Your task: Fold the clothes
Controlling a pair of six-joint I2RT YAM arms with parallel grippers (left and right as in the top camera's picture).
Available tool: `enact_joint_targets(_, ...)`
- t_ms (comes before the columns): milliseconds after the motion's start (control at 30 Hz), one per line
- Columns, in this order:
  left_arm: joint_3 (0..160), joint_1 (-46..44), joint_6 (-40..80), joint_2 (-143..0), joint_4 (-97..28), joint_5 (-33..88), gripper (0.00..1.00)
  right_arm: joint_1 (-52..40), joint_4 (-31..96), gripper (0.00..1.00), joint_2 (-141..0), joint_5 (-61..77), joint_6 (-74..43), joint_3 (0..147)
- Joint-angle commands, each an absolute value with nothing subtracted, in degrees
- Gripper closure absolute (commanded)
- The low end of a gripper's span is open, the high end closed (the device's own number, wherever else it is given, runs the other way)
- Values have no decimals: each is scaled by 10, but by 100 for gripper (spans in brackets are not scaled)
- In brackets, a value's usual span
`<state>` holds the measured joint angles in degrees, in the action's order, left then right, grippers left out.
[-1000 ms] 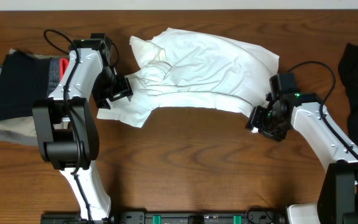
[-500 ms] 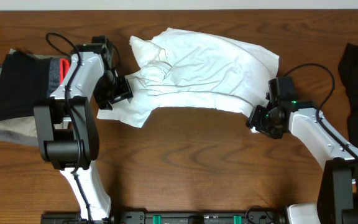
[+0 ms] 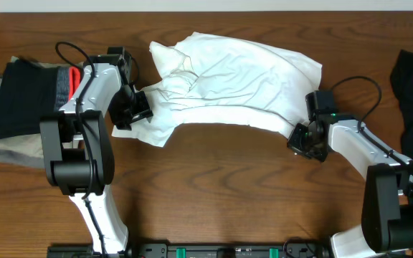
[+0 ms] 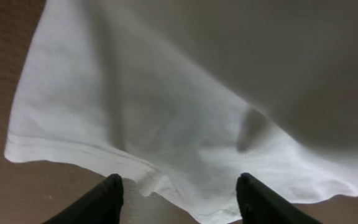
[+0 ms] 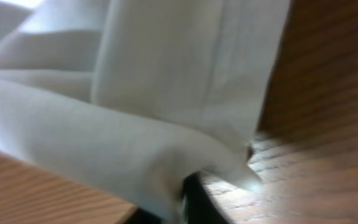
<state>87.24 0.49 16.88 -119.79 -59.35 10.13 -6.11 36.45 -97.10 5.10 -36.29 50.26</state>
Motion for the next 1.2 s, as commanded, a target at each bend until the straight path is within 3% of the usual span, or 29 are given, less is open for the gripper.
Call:
enact_joint_targets(0, 862, 5, 177, -1206, -603, 98, 45, -57, 381, 99, -988, 23, -392, 495)
enact_joint_targets(167, 861, 5, 179, -1206, -620, 98, 61, -35, 422, 99, -987, -7, -399, 499)
enact_joint_targets(300, 861, 5, 179, -1206, -630, 98, 66, 1, 456, 99, -986, -11, -398, 507)
enact_joint_targets(1000, 861, 4, 179, -1205, -744, 99, 71, 156, 614, 98, -974, -122, -344, 640)
enact_joint_targets(1067, 861, 4, 178, -1202, -752, 99, 79, 161, 618, 89, -974, -105, -330, 644)
enact_joint_targets(1133, 861, 1, 178, -1196, -757, 99, 82, 161, 622, 53, -974, -80, -299, 647)
enact_joint_targets(1167, 861, -3, 178, -1190, -759, 99, 81, 161, 625, 45, -974, -78, -289, 648)
